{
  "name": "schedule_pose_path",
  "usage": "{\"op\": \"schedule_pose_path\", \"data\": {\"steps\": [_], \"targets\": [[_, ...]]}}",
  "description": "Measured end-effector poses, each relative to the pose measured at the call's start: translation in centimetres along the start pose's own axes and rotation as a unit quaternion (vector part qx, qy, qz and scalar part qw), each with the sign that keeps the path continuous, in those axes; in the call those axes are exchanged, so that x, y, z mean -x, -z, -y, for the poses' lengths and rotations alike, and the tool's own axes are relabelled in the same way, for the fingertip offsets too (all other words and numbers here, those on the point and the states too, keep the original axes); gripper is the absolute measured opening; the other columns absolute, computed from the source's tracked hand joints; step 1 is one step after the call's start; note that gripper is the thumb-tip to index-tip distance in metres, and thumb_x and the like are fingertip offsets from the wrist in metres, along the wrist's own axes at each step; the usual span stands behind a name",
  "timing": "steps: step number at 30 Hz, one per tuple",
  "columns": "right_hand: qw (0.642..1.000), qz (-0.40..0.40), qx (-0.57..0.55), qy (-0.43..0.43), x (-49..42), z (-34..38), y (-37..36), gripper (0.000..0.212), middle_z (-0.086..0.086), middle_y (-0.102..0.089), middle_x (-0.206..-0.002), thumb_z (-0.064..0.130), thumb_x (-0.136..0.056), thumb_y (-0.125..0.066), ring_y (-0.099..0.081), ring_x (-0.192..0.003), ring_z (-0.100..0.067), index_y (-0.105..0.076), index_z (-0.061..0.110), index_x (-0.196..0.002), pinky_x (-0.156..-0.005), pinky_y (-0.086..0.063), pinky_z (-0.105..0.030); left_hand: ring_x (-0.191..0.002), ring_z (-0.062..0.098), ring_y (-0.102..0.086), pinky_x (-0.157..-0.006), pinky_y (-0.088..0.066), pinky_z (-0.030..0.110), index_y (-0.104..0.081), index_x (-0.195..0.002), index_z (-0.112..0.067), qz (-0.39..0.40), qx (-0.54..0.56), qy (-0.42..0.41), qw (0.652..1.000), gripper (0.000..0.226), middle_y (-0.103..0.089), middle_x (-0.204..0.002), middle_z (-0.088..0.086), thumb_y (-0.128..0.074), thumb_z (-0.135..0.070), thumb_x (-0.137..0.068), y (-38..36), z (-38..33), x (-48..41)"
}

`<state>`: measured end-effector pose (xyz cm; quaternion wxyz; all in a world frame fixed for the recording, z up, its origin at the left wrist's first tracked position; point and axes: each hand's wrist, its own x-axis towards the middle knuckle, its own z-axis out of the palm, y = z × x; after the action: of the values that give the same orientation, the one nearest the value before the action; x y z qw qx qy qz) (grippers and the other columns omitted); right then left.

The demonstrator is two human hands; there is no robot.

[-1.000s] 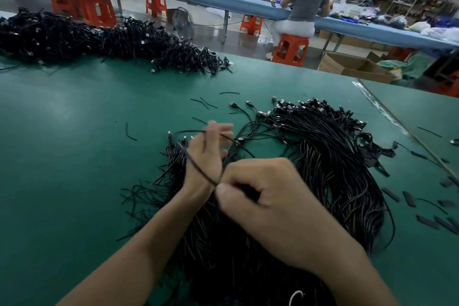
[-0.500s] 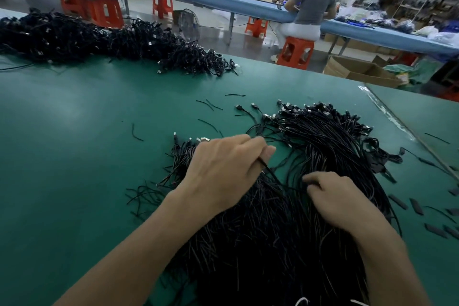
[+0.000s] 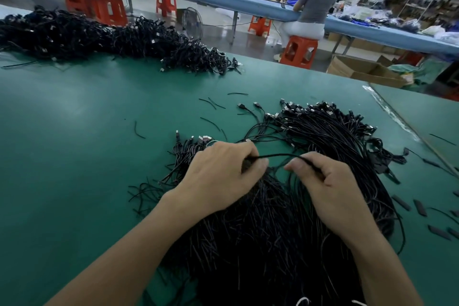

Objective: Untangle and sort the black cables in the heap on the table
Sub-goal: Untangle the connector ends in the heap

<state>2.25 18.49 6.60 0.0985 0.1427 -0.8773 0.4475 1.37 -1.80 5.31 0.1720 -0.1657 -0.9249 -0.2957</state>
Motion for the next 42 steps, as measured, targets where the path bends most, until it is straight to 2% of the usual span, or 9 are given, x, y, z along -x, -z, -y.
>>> {"op": "schedule_pose_path", "data": {"steps": [9,15,20,27,30,34,36,39,42], "targets": [[0.991,-0.134,-0.008,-0.028,-0.1,-1.7,1.2,0.029,0.011,-0.041,-0.044,0.043,-0.094,-0.054,-0.030,-0.038,-0.010,-0.066,0.025,-0.075,-0.039,-0.025,-0.016,-0.035,0.010,-0.030,-0.046,-0.032,0.022,-0.067,-0.055,-0.020,0.246,0.130,0.162,0.947,0.078,-0.031,-0.037,-0.010,-0.027,-0.081,-0.085,0.9,3.8,0.5],[0.969,0.164,0.166,-0.076,-0.1,-1.8,0.2,0.016,0.020,-0.067,-0.100,0.041,-0.098,-0.054,-0.061,-0.096,0.001,-0.067,0.040,-0.107,-0.083,-0.048,-0.019,-0.041,0.010,-0.023,-0.043,-0.026,0.019,-0.050,-0.055,-0.023,0.253,0.254,0.106,0.928,0.057,-0.028,-0.047,-0.010,-0.043,-0.060,-0.097,0.4,3.2,1.3],[0.972,0.206,0.114,-0.007,0.0,-1.0,-1.9,0.019,0.011,-0.064,-0.078,0.040,-0.100,-0.050,-0.059,-0.072,-0.007,-0.067,0.033,-0.095,-0.070,-0.050,-0.036,-0.043,0.010,-0.024,-0.044,-0.023,0.023,-0.053,-0.055,-0.022,0.248,0.328,0.103,0.906,0.054,-0.029,-0.046,-0.010,-0.044,-0.046,-0.102,0.0,1.9,1.5],[0.971,0.213,-0.105,0.018,-0.2,0.0,-2.2,0.025,0.009,-0.071,-0.081,0.033,-0.098,-0.051,-0.065,-0.073,-0.007,-0.075,0.025,-0.095,-0.069,-0.051,-0.029,-0.043,0.010,-0.016,-0.040,-0.016,0.021,-0.050,-0.055,-0.018,0.348,0.611,0.135,0.698,0.059,-0.021,-0.050,-0.003,-0.038,-0.059,-0.095,0.6,0.0,2.4],[0.967,0.237,-0.093,0.008,0.4,0.5,-2.7,0.031,0.010,-0.040,-0.058,0.042,-0.100,-0.046,-0.032,-0.050,-0.009,-0.065,0.032,-0.077,-0.048,-0.027,-0.029,-0.042,0.006,-0.016,-0.038,-0.017,0.015,-0.060,-0.058,-0.018,0.254,0.717,0.157,0.630,0.056,-0.016,-0.050,-0.007,-0.039,-0.054,-0.096,0.6,-0.5,1.6],[0.968,0.250,0.034,-0.001,1.2,0.8,-3.4,0.031,0.008,-0.041,-0.055,0.039,-0.103,-0.044,-0.034,-0.049,-0.009,-0.055,0.025,-0.077,-0.048,-0.032,-0.036,-0.040,0.004,-0.025,-0.033,-0.025,0.016,-0.072,-0.069,-0.015,0.071,0.782,0.215,0.580,0.051,-0.029,-0.048,-0.009,-0.039,-0.038,-0.100,-0.2,-0.2,0.6],[0.963,0.262,0.067,0.001,1.7,1.1,-3.6,0.028,0.006,-0.047,-0.056,0.037,-0.104,-0.043,-0.038,-0.048,-0.008,-0.055,0.029,-0.080,-0.050,-0.035,-0.034,-0.044,0.007,-0.037,-0.039,-0.036,0.019,-0.077,-0.078,-0.013,-0.006,0.735,0.216,0.643,0.053,-0.041,-0.053,-0.005,-0.036,-0.034,-0.105,-1.0,0.4,0.4],[0.965,0.250,0.075,0.014,2.0,2.0,-3.3,0.023,0.011,-0.054,-0.059,0.035,-0.102,-0.049,-0.045,-0.049,-0.005,-0.061,0.032,-0.082,-0.049,-0.034,-0.021,-0.065,0.016,-0.065,-0.061,-0.055,0.025,-0.073,-0.095,-0.009,-0.075,0.553,0.169,0.813,0.043,-0.066,-0.069,0.002,-0.036,-0.028,-0.107,-2.0,1.1,0.9],[0.984,0.165,0.063,0.025,1.4,2.7,-2.6,0.018,0.024,-0.059,-0.062,0.037,-0.095,-0.061,-0.051,-0.052,0.001,-0.067,0.030,-0.079,-0.051,-0.036,-0.013,-0.076,0.019,-0.071,-0.068,-0.058,0.028,-0.072,-0.096,-0.010,-0.001,0.401,0.099,0.911,0.037,-0.073,-0.081,0.005,-0.040,-0.024,-0.105,-1.9,1.2,1.6]]}}
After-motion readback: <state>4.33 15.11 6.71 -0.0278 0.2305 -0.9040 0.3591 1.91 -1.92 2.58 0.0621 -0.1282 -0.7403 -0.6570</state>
